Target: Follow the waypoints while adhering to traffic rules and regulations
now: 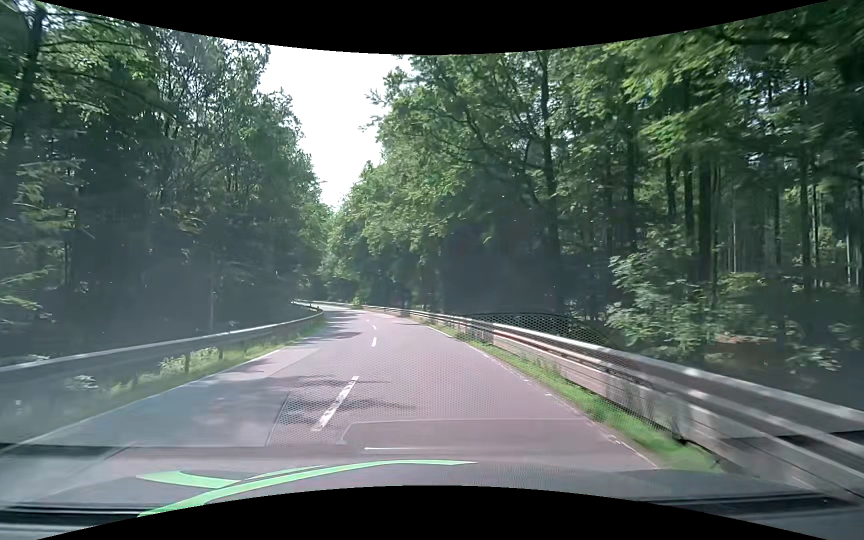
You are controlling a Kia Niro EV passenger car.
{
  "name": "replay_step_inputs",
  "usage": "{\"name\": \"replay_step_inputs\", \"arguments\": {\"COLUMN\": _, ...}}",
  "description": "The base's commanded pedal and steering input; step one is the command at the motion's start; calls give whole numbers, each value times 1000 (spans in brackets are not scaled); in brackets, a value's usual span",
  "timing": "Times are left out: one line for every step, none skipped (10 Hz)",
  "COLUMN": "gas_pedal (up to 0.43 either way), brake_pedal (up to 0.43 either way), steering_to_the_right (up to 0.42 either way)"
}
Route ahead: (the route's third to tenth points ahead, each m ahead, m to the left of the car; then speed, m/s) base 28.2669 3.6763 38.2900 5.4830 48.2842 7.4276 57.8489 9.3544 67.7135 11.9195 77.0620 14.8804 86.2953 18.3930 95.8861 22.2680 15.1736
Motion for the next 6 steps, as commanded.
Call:
{"name": "replay_step_inputs", "arguments": {"gas_pedal": 67, "brake_pedal": 0, "steering_to_the_right": -22}}
{"name": "replay_step_inputs", "arguments": {"gas_pedal": 67, "brake_pedal": 0, "steering_to_the_right": -22}}
{"name": "replay_step_inputs", "arguments": {"gas_pedal": 67, "brake_pedal": 0, "steering_to_the_right": -22}}
{"name": "replay_step_inputs", "arguments": {"gas_pedal": 67, "brake_pedal": 0, "steering_to_the_right": -22}}
{"name": "replay_step_inputs", "arguments": {"gas_pedal": 67, "brake_pedal": 0, "steering_to_the_right": -21}}
{"name": "replay_step_inputs", "arguments": {"gas_pedal": 67, "brake_pedal": 0, "steering_to_the_right": -21}}
